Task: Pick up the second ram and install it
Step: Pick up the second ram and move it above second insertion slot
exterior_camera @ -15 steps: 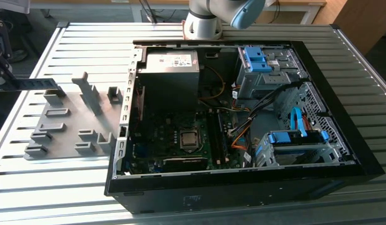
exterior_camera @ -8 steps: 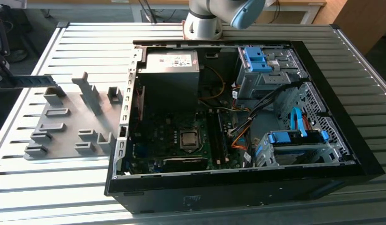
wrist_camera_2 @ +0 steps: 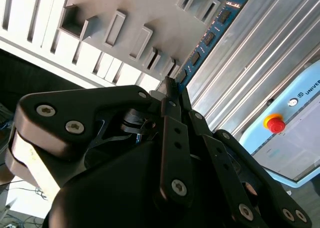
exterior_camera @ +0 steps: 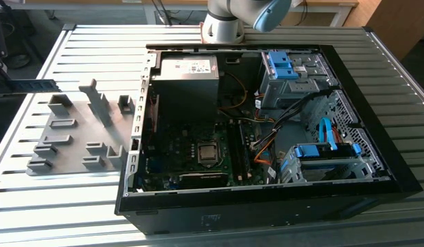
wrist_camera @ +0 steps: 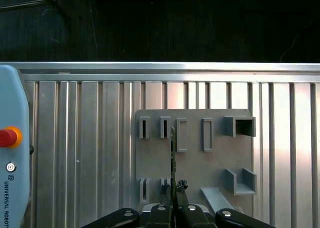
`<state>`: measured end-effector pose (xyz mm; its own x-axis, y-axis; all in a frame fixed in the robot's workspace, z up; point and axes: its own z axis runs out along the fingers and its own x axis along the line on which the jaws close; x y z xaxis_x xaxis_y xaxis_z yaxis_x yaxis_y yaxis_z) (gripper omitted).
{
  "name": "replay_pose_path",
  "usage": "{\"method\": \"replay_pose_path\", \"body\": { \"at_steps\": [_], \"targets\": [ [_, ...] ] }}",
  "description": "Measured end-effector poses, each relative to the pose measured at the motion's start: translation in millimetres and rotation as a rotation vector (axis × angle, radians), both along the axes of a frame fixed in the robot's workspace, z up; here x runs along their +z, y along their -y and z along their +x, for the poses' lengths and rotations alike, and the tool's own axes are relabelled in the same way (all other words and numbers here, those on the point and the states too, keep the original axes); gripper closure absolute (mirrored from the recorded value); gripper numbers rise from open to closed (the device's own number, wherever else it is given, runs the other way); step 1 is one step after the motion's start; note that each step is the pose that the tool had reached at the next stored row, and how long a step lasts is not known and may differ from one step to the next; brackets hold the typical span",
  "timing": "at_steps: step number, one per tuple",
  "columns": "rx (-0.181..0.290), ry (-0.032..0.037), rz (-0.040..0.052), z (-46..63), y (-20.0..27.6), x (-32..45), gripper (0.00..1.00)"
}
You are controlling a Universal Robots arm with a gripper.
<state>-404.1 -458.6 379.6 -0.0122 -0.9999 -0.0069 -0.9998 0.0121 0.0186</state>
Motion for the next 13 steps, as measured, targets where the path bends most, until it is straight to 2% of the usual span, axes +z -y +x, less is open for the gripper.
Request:
{"method": "replay_pose_path", "body": {
  "at_steps": [13],
  "targets": [
    [0.000,0.0001,0.0000,0.0,0.0,11.2,0.86]
  ]
}}
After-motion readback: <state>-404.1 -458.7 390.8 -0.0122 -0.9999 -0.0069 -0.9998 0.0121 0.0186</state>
